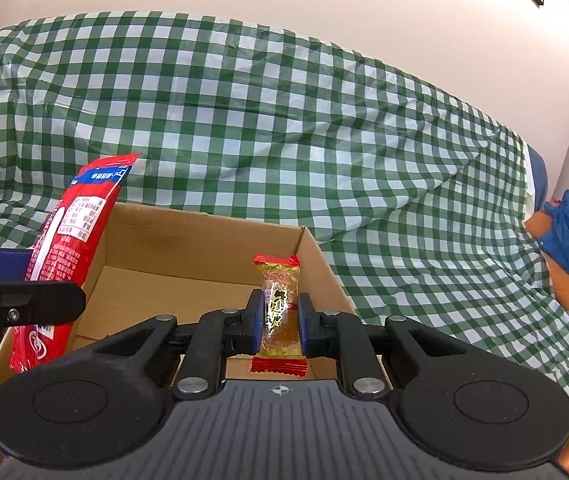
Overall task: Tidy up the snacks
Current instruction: 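Open both tools to drop the red bar and gold candy into the box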
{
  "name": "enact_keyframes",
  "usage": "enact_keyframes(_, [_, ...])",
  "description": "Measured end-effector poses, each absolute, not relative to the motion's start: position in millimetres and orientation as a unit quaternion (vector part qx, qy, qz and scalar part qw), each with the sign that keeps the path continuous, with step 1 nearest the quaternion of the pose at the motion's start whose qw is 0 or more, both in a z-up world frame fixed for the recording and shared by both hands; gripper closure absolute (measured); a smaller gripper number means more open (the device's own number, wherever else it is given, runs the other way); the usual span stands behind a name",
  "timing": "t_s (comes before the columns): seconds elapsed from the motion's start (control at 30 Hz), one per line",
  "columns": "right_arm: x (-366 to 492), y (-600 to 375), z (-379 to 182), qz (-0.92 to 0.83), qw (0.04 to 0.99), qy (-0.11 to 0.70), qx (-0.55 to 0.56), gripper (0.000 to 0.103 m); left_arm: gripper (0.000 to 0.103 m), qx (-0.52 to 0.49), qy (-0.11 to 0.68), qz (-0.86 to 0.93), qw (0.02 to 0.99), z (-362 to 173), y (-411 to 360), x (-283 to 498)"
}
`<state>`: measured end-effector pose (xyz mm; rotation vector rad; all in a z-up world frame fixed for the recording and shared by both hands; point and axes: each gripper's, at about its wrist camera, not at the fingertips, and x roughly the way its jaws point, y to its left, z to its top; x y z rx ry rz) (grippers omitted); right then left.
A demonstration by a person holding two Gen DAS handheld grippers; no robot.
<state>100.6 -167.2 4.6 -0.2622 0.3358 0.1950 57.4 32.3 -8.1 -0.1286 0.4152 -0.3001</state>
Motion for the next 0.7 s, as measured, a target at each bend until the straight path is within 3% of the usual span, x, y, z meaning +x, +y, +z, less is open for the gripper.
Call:
enact_keyframes(0.6, [102.2, -164.7, 2.4, 0.085, 0.972, 0.174, -0.135, 0.085, 0.051, -0.065, 0.219, -0.155, 0.961, -9.6, 31.9, 60.5])
enact_keyframes(0.7, [105.0, -164.0, 0.9, 0.060, 0.972, 0.175, -0.143, 0.075, 0.051, -0.064, 0.220, -0.153, 0.961, -9.3, 33.3, 60.8])
